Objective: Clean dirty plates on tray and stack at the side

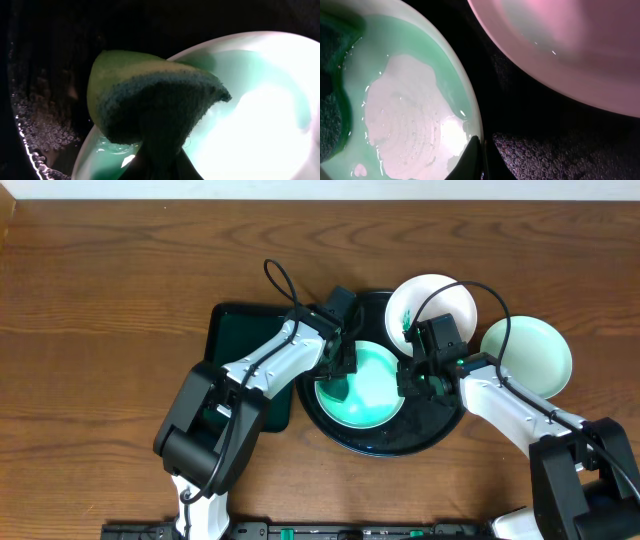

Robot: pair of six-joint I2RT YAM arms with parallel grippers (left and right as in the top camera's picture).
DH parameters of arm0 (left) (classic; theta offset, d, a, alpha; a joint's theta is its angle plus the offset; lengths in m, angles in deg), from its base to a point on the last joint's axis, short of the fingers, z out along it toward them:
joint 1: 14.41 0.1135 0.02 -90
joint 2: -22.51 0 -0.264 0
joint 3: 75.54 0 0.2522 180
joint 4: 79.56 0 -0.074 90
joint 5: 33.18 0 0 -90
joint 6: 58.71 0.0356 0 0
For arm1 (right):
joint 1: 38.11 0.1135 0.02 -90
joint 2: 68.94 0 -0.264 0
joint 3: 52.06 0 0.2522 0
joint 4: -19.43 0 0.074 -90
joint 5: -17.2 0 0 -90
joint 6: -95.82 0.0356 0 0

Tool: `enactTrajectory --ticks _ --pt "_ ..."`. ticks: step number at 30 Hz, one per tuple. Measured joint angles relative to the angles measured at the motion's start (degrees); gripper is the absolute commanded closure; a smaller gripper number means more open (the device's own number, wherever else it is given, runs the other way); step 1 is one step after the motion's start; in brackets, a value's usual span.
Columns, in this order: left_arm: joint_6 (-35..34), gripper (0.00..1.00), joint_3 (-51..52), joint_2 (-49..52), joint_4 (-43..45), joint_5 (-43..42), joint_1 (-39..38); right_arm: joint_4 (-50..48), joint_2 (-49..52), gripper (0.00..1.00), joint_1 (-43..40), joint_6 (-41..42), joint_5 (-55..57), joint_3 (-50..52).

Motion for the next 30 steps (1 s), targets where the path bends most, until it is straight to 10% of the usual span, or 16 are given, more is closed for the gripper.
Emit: enactTrajectory --ticks 20,30 --pt "0.0 0.93 0.2 2.2 5.3 -20.8 -2.0 0.1 0.0 0.99 -0.2 -0.1 3.8 0.0" --pt "-0.2 0.93 0.9 -8.7 3.2 -13.4 -3.1 0.1 0.0 0.99 -0.2 -0.1 3.8 0.0"
